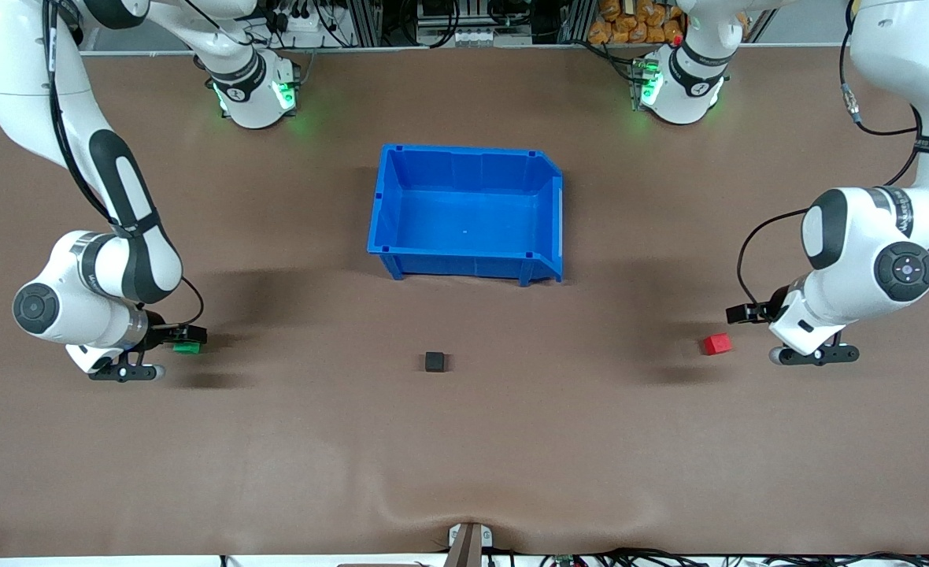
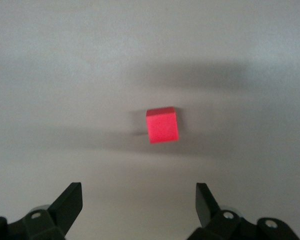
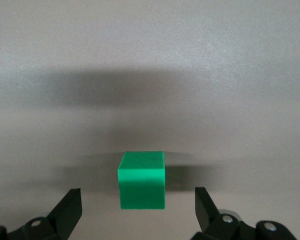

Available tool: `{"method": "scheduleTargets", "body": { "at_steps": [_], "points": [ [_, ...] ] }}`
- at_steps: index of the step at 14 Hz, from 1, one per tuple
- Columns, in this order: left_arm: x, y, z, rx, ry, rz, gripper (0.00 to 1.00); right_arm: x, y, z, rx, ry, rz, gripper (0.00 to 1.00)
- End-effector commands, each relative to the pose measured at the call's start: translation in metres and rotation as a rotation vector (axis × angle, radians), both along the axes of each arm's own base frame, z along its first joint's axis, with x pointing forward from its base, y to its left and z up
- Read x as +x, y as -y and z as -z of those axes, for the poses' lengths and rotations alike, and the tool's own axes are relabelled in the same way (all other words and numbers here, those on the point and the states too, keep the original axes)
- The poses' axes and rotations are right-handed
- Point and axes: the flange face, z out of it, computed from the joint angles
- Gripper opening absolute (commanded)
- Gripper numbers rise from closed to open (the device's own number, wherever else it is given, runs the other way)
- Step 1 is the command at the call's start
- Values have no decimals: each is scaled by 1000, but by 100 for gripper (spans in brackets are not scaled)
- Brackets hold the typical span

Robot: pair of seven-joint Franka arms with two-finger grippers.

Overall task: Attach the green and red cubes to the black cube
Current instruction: 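Close the right gripper on the green cube while the left gripper grasps the red cube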

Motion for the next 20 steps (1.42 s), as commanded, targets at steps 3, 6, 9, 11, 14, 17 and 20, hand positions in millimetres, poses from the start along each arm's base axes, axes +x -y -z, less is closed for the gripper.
{"method": "scheduleTargets", "body": {
  "at_steps": [3,6,9,11,14,17,20],
  "points": [
    [1,2,30,-13,42,-26,100,-2,7,12,-3,3,-8,100],
    [6,12,48,-19,58,-85,92,-3,7,13,-4,-2,-10,41],
    [9,17,56,-20,57,-98,83,-4,7,13,6,-9,-76,0],
    [10,17,66,-21,59,-95,82,-2,4,9,4,-3,-87,0],
    [12,14,80,-21,48,-98,79,12,-6,-9,6,38,-293,0],
    [17,12,87,-24,50,-103,76,30,-21,-29,7,83,-433,0],
    [21,12,90,-24,54,-103,75,44,-64,-53,15,109,-677,0]
  ]
}}
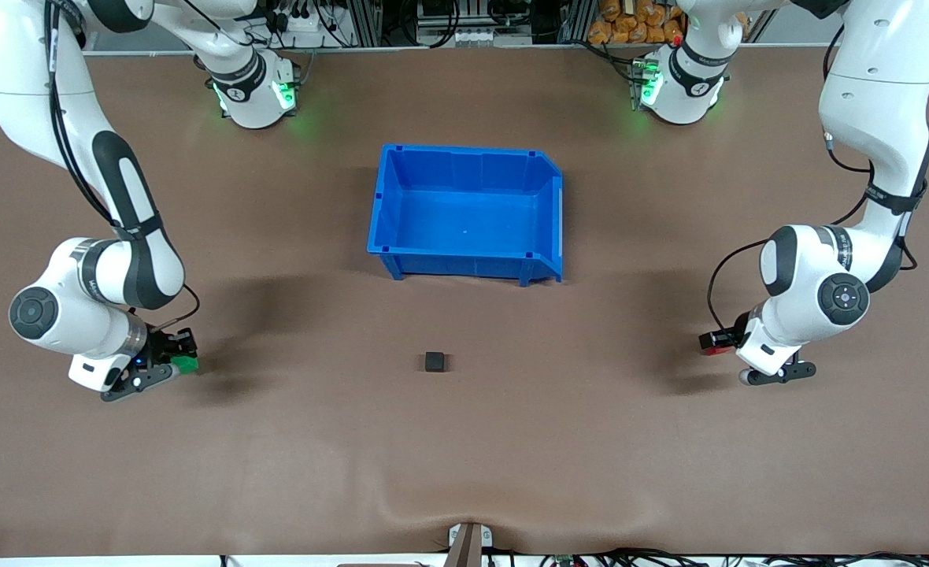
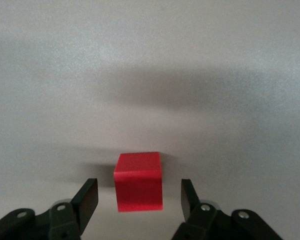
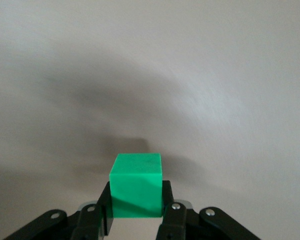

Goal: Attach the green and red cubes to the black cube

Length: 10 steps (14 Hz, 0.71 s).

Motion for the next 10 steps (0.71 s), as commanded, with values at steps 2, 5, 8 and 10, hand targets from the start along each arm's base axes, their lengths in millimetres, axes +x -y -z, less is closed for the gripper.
{"method": "scheduleTargets", "body": {
  "at_steps": [2,5,8,10],
  "points": [
    [11,-5,7,7,11,-15,74,18,-61,-35,-1,5,-280,0],
    [12,-6,11,4,23,-19,71,16,-143,-37,0,11,-444,0],
    [11,-5,12,3,19,-19,64,17,-226,-34,2,40,-619,0],
    [10,-5,12,3,17,-18,54,19,-255,-23,-2,47,-689,0]
  ]
}}
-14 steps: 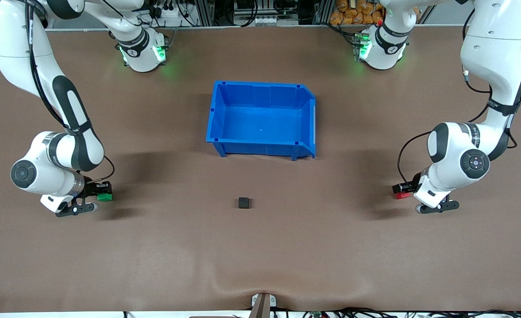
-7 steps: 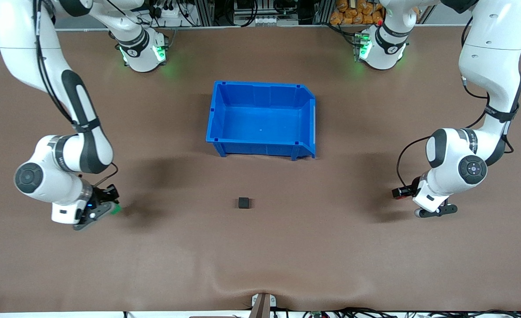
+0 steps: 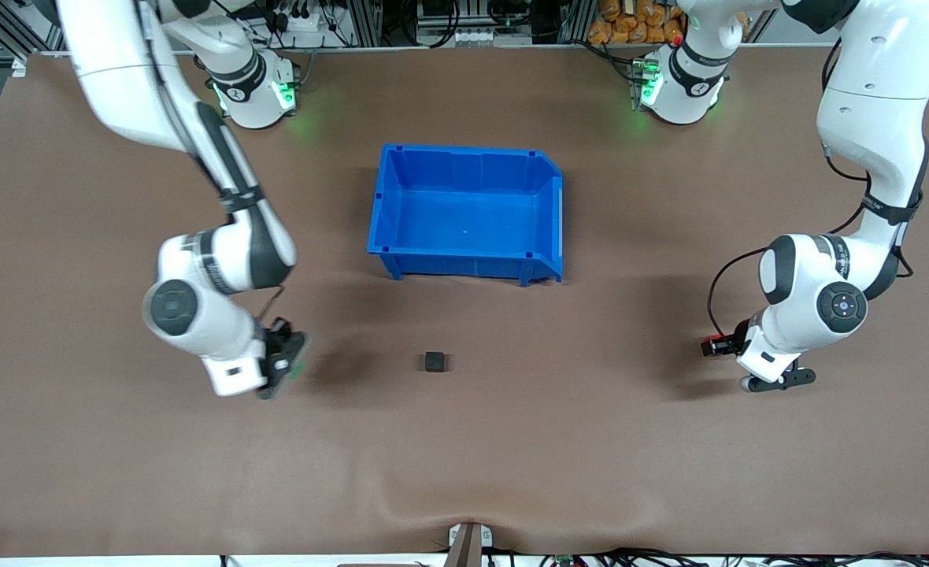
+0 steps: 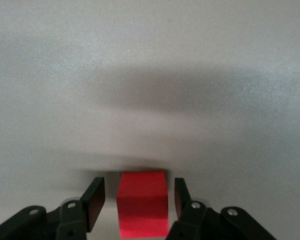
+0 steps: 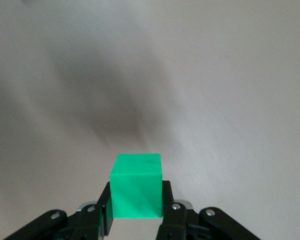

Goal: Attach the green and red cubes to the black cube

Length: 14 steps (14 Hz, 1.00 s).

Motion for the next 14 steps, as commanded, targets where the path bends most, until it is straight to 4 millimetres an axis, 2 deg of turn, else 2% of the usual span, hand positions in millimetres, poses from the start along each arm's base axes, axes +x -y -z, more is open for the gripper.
{"method": "scheduleTargets", "body": {
  "at_steps": [1,3,4,7,10,14],
  "points": [
    [2,0,0,6,5,-8,39,10,-37,17,-11,13,-156,0],
    [2,0,0,6,5,-15,6,13,-57,27,-10,19,-221,0],
    [2,0,0,7,5,-37,0,12,-69,33,-5,14,-235,0],
    [2,6,-13,11,15,-148,0,6,-101,58,18,-5,-274,0],
    [8,4,-34,11,43,-176,0,0,-132,60,44,-1,-295,0],
    [12,9,-58,6,56,-208,0,-8,-155,60,48,5,-297,0]
  ]
}}
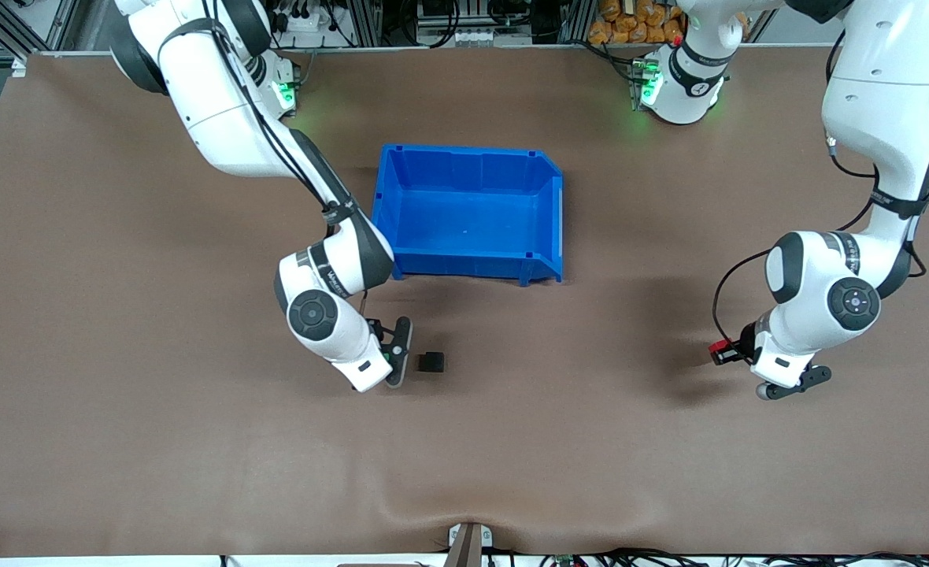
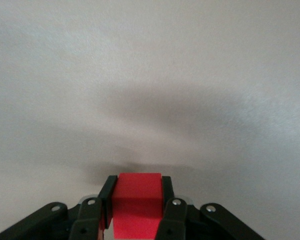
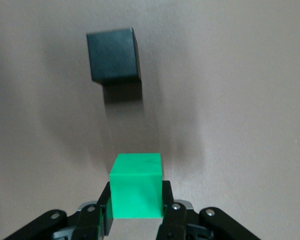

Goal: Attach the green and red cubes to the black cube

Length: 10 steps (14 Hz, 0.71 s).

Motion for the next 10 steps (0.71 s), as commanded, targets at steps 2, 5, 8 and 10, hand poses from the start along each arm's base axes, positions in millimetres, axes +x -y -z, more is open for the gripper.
{"method": "scheduleTargets", "body": {
  "at_steps": [2,5,8,10],
  "points": [
    [3,9,-27,0,18,-56,0,3,-16,6,8,4,2,0],
    [5,24,-30,-16,17,-140,0,-5,-35,9,12,6,10,0],
    [11,47,-35,-36,31,-283,0,-10,-47,14,14,9,7,0],
    [17,78,-33,-49,37,-283,0,-9,-48,17,23,27,4,0]
  ]
}}
